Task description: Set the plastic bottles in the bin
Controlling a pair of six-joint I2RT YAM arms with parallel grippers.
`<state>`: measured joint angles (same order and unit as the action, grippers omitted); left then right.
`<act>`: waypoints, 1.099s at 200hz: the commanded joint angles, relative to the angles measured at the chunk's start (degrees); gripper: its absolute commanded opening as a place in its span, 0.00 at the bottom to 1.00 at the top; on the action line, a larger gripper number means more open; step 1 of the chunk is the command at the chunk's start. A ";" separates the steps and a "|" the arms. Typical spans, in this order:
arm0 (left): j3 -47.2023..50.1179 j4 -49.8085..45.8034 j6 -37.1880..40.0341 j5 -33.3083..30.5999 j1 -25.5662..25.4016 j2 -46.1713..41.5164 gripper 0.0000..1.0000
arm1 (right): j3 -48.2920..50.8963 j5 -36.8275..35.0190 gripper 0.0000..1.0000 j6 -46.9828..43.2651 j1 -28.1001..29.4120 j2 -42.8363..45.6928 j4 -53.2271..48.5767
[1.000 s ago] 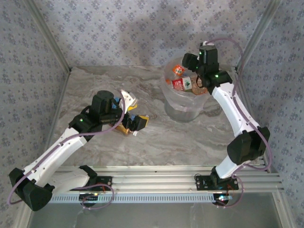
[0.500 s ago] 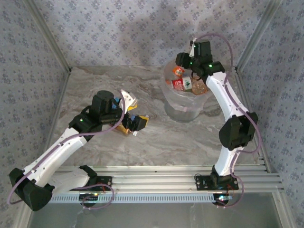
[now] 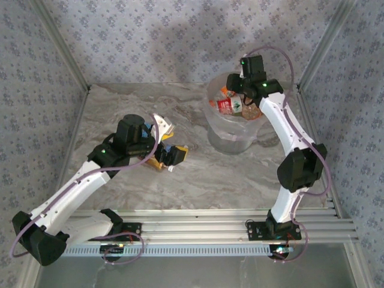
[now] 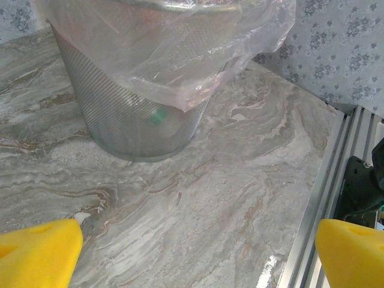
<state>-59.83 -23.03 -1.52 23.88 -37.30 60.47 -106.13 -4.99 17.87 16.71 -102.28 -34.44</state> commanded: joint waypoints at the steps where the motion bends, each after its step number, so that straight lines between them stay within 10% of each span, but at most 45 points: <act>1: -0.80 -0.78 0.79 -1.64 -0.39 -0.42 1.00 | -2.59 4.85 0.56 -1.26 0.60 4.51 -0.19; 65: -3.35 -6.76 -2.66 -12.97 -0.36 0.99 1.00 | 7.53 15.83 0.65 0.87 0.90 19.54 2.27; 133: -4.61 -21.20 -28.53 -33.46 1.49 3.63 1.00 | 23.74 37.57 0.82 1.70 1.23 36.70 0.31; 220: 4.65 -17.63 -43.29 -20.29 19.32 8.07 1.00 | 34.01 53.80 1.00 3.36 6.18 44.16 2.06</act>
<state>-57.04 -42.19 -40.47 -1.08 -20.53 65.91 -73.78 43.27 20.56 21.26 -59.55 -32.77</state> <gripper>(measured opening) 0.994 0.997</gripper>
